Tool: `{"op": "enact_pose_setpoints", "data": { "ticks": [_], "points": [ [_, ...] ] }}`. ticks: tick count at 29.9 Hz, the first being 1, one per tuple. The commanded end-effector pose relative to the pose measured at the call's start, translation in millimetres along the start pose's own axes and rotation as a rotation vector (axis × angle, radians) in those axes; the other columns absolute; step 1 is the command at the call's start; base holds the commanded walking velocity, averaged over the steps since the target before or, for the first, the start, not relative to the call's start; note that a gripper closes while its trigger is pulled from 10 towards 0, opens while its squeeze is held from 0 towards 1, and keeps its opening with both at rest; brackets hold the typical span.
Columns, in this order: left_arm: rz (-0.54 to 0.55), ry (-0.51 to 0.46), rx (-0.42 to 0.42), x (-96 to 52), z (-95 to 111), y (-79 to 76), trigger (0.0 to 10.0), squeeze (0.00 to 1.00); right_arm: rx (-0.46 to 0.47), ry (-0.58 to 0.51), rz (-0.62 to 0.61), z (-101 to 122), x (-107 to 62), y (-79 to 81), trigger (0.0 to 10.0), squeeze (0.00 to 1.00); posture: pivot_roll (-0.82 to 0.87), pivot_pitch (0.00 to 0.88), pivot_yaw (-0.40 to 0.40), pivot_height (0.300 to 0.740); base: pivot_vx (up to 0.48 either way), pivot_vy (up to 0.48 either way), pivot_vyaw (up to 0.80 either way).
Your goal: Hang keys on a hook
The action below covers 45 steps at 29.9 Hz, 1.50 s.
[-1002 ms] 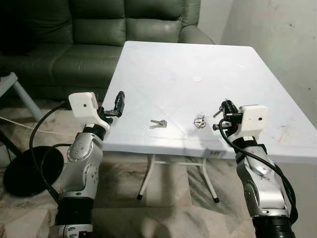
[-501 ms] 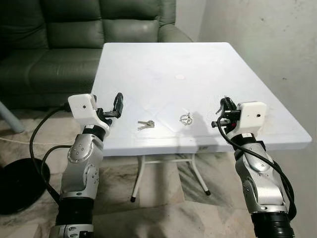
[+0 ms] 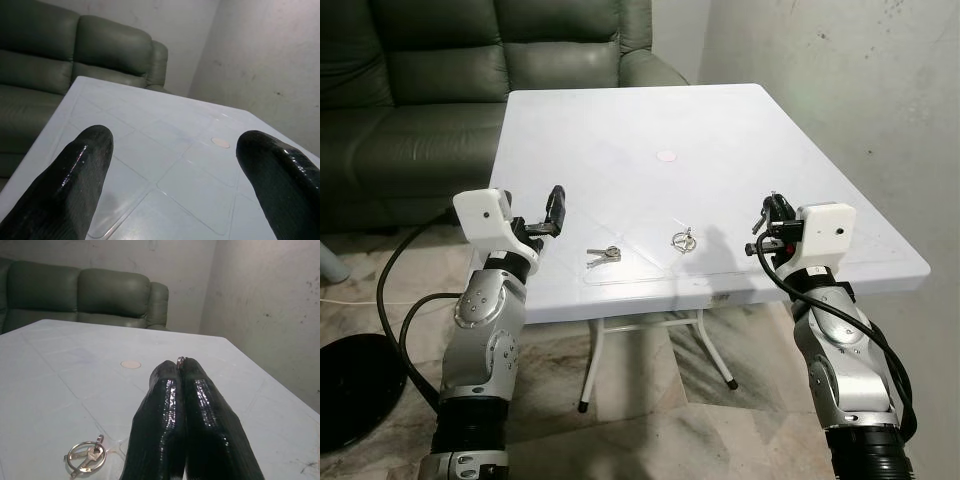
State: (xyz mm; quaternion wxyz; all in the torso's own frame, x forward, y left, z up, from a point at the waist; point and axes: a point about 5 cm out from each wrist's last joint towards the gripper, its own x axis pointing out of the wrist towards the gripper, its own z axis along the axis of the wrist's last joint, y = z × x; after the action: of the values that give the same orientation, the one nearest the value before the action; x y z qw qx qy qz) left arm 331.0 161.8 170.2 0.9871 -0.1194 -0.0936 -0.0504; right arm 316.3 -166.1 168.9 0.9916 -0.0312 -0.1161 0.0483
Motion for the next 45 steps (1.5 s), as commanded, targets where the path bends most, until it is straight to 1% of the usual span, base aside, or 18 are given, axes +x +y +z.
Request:
{"op": "enact_pose_setpoints", "data": {
  "ticks": [1,4,17,24,31,34,40,43,45],
  "points": [
    [-0.016,-0.022,0.006,1.9,5.0,-2.7,10.0,0.00,-0.005,-0.016,0.005,3.5,3.0,2.7,10.0,0.00,-0.03,0.030,-0.018,0.732,0.000,0.000,-0.73],
    [-0.016,-0.027,0.011,1.9,5.6,-3.0,10.0,0.00,-0.008,-0.015,0.009,3.2,2.8,3.9,10.0,0.00,-0.03,0.035,-0.018,0.732,0.000,0.000,-0.73],
    [-0.024,-0.020,-0.014,1.3,3.2,-7.7,10.0,0.00,-0.006,-0.017,0.005,4.1,3.7,4.0,10.0,0.00,-0.03,0.045,-0.018,0.732,0.000,0.000,-0.73],
    [-0.022,-0.010,-0.016,0.0,1.5,-7.2,10.0,0.00,-0.008,-0.012,0.013,3.3,2.8,5.6,10.0,0.00,-0.02,0.048,-0.019,0.732,0.000,0.000,-0.73],
    [-0.017,-0.002,-0.015,0.6,0.8,-6.4,10.0,0.00,-0.008,-0.011,0.025,3.2,3.9,8.2,10.0,0.00,-0.02,0.043,-0.025,0.732,0.000,0.370,-0.73],
    [-0.015,-0.003,0.003,0.7,0.8,-7.1,10.0,0.00,-0.009,-0.010,0.030,3.0,3.8,8.3,10.0,0.00,-0.02,0.041,-0.028,0.732,0.000,0.000,-0.73],
    [-0.012,0.002,-0.003,0.8,-0.1,-8.5,10.0,0.00,-0.012,-0.008,0.034,2.8,3.7,8.4,10.0,0.00,-0.02,0.037,-0.031,0.732,0.000,0.000,-0.73],
    [-0.010,0.002,-0.018,1.3,0.0,-9.2,10.0,0.00,-0.012,-0.007,0.037,2.8,3.6,8.9,10.0,0.00,-0.02,0.033,-0.032,0.732,0.000,0.000,-0.73],
    [-0.009,0.005,-0.010,1.4,-0.1,-9.0,10.0,0.00,-0.012,-0.008,0.038,2.8,3.5,9.1,10.0,0.00,-0.02,0.032,-0.033,0.732,0.000,0.000,-0.73]
  ]
}}
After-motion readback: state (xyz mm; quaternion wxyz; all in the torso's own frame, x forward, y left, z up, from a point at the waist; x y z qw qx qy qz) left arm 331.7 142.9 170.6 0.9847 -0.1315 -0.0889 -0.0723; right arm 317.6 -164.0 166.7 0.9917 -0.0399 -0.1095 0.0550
